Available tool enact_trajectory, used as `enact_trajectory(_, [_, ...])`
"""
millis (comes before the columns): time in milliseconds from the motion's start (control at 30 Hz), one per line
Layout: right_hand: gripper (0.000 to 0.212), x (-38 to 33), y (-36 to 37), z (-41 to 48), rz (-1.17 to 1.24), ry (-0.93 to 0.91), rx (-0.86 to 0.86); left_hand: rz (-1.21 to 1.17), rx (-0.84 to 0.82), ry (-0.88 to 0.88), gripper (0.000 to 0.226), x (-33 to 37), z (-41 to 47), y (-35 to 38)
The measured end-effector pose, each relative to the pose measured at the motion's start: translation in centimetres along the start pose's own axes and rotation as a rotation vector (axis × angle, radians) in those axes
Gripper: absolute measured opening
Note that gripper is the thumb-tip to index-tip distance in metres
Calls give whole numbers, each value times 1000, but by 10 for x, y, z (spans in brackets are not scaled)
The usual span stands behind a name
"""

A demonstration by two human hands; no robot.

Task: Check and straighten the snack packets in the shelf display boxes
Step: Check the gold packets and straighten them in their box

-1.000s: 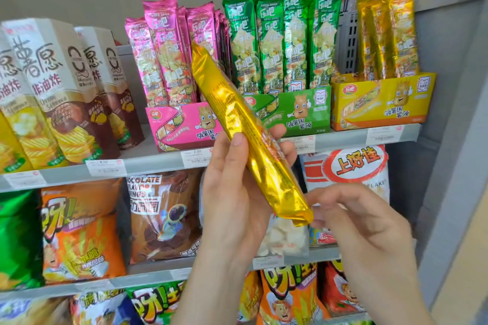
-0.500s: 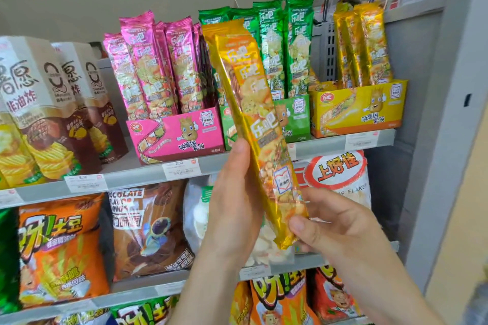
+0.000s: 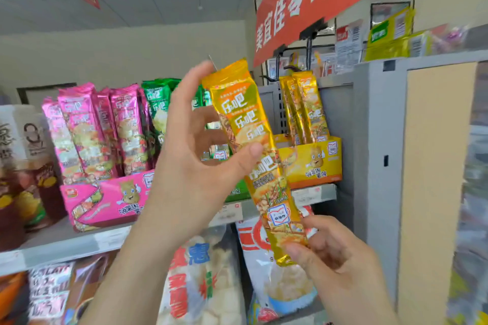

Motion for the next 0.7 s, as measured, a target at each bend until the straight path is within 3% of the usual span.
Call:
enact_trajectory(133, [31,-3,-9,24,-108,-119,75,91,-97,100,72,14,30,19])
enact_trajectory(300, [21,-17,-6,58,-320,-288,152,278,-63,216,70,30,66,41])
enact_trajectory(500, [62,-41,7,96,-622,-514,172,502,117,399,70,50,103,59])
enact_trajectory(600, [58,-44,10,109,-691,-563,181,628,151,440,73,44,115,74])
enact_trajectory(700, [46,-38,16,117,-768,-580,62,738,149,415,72,23,125,88])
Point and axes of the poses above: each hand's wrist, its own z-axis towards the middle knuckle, its own y-axis out of the palm, x = y × z, the point moved 5 cm from there along z, towards the middle knuckle, and after that the axes turned 7 degrees about x, right-handed, at the moved point
